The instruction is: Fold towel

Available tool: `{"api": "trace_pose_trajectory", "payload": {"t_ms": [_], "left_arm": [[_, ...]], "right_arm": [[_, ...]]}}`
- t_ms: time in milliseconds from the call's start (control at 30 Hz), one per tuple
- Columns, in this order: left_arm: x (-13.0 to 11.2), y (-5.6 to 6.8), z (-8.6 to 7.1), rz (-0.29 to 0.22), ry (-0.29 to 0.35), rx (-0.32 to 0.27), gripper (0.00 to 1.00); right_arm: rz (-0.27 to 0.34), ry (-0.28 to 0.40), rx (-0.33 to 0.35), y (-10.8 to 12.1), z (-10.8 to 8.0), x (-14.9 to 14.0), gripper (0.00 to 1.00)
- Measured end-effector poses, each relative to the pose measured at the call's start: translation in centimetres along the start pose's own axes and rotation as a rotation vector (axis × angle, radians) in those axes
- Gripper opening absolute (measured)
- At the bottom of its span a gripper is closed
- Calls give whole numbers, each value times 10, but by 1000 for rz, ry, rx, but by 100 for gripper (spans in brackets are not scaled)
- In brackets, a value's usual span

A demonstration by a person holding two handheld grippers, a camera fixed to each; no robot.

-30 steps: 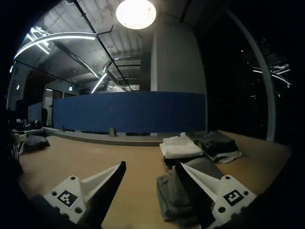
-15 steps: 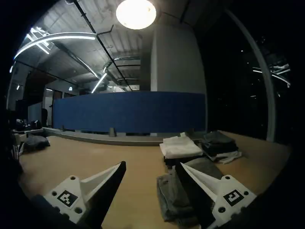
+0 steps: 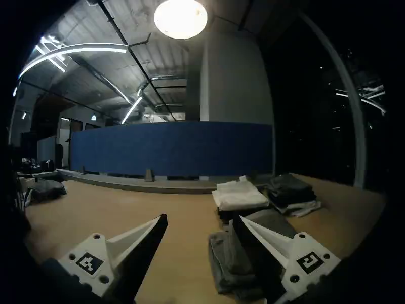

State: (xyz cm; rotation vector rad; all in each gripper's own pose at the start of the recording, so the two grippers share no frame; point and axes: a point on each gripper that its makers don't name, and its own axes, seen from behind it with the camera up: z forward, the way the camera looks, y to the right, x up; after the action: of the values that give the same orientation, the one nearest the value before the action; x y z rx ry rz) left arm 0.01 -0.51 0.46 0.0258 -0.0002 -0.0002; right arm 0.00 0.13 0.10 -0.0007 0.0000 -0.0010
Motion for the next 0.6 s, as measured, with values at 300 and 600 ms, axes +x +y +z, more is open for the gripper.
{"api": "trace_pose_trajectory", "payload": {"t_ms": [300,600], "left_arm": [[-2,0,0,-2,0,0,95],[-3,-1,0,-2,0,0,95]], "right_arm": [[0,0,0,1,0,0,100],[0,0,0,0,1,0,100]]}}
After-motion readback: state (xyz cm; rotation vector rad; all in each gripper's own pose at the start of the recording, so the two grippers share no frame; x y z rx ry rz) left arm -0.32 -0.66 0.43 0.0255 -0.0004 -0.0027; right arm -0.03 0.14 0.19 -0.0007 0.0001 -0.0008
